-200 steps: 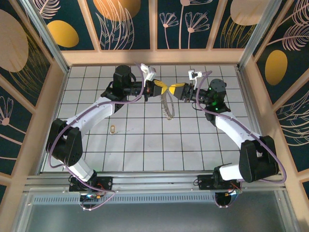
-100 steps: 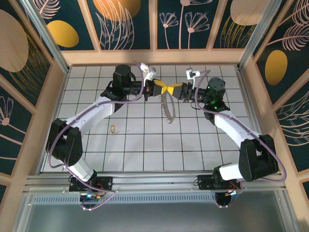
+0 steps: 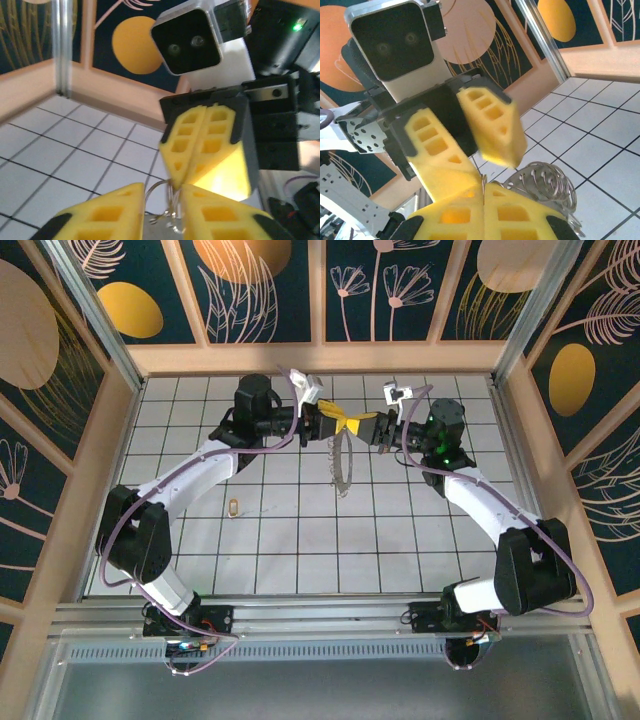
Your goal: Put the keys on the keyring
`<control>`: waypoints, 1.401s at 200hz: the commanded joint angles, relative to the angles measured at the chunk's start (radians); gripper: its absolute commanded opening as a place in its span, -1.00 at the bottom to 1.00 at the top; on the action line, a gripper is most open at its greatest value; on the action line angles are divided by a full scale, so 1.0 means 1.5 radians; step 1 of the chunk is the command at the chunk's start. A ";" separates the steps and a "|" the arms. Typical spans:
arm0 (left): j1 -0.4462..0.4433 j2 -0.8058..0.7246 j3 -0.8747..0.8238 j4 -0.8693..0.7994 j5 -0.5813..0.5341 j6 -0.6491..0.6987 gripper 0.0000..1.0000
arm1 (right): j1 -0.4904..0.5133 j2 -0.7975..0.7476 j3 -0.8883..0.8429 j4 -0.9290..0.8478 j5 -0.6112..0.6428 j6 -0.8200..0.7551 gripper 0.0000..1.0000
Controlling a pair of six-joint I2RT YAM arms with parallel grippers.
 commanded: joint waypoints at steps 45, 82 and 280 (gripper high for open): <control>0.015 -0.049 -0.046 0.098 -0.147 -0.074 0.31 | -0.025 0.008 0.037 -0.013 -0.045 -0.057 -1.00; 0.015 -0.058 -0.045 0.096 -0.176 -0.077 0.93 | -0.030 0.019 0.067 -0.043 -0.050 -0.081 -1.00; 0.015 -0.025 -0.036 0.092 -0.195 -0.176 0.97 | -0.037 0.049 0.102 -0.079 -0.021 -0.104 -1.00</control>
